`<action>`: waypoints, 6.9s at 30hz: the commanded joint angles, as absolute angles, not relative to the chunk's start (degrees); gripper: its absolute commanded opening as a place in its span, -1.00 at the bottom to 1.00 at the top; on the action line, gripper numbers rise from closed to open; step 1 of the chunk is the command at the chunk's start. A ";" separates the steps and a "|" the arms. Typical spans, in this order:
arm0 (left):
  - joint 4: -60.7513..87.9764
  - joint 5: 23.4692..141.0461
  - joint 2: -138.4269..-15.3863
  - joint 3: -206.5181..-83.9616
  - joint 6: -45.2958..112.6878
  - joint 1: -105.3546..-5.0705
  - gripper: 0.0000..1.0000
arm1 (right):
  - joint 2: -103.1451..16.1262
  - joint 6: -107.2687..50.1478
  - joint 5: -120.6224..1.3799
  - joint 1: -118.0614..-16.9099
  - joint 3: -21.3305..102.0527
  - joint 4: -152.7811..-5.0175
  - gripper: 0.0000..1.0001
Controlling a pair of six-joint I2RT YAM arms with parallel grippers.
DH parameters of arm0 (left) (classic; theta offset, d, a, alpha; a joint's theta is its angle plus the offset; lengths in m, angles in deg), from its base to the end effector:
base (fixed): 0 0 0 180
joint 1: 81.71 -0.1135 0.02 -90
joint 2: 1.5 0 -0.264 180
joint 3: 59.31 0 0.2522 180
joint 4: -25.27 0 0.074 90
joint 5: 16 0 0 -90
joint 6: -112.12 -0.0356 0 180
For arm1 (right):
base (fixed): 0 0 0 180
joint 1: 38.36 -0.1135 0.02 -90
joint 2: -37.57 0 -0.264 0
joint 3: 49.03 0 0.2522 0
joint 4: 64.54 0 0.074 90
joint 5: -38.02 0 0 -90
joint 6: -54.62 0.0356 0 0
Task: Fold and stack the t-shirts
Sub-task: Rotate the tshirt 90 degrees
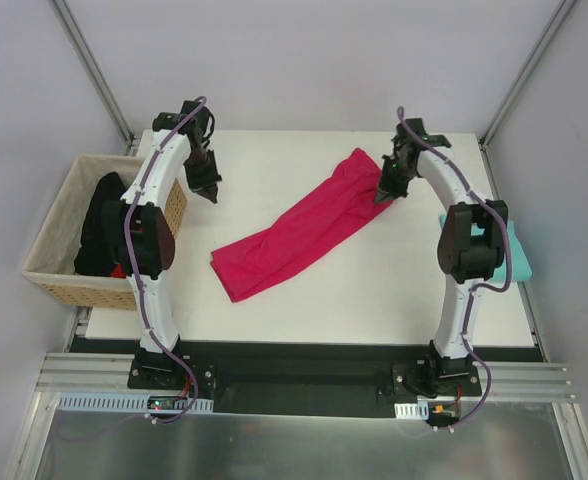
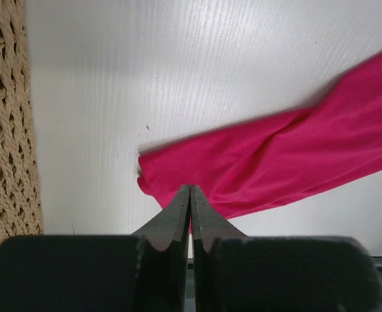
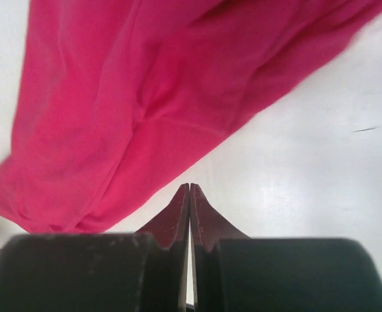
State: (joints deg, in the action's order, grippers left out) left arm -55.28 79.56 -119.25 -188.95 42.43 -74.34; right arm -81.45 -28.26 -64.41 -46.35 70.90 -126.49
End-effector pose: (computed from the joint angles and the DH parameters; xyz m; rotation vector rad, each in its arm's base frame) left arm 0.4255 -0.0585 0.2972 -0.2892 2.7768 -0.2574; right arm 0.4474 0.0705 0.2532 -0.0944 2.6439 0.3753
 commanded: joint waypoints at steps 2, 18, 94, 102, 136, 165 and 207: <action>-55.02 82.61 -117.61 -192.51 41.10 -74.94 -1.00 | -84.06 -25.97 -65.16 -55.65 68.79 -127.61 -0.98; -53.88 81.20 -110.05 -184.43 43.56 -74.94 -1.00 | -92.77 -25.18 -68.59 -65.78 76.53 -130.33 -0.98; -58.54 82.08 -113.82 -191.63 45.06 -74.94 -1.00 | -102.16 -30.63 -53.82 -44.25 89.62 -139.21 -0.98; -60.65 80.59 -115.05 -192.25 45.06 -74.94 -1.00 | -106.48 -29.84 -61.20 -43.19 94.80 -135.10 -0.98; -50.72 81.03 -111.81 -172.91 41.72 -74.94 -1.00 | -79.76 -28.88 -66.04 -54.94 70.73 -123.39 -0.98; -50.54 84.28 -104.60 -177.84 39.78 -74.86 -1.00 | -78.36 -15.87 -64.02 -79.31 47.96 -115.75 -0.98; -51.77 84.19 -105.47 -178.45 38.29 -75.03 -1.00 | -83.54 -17.00 -21.33 -77.56 53.32 -142.19 -0.98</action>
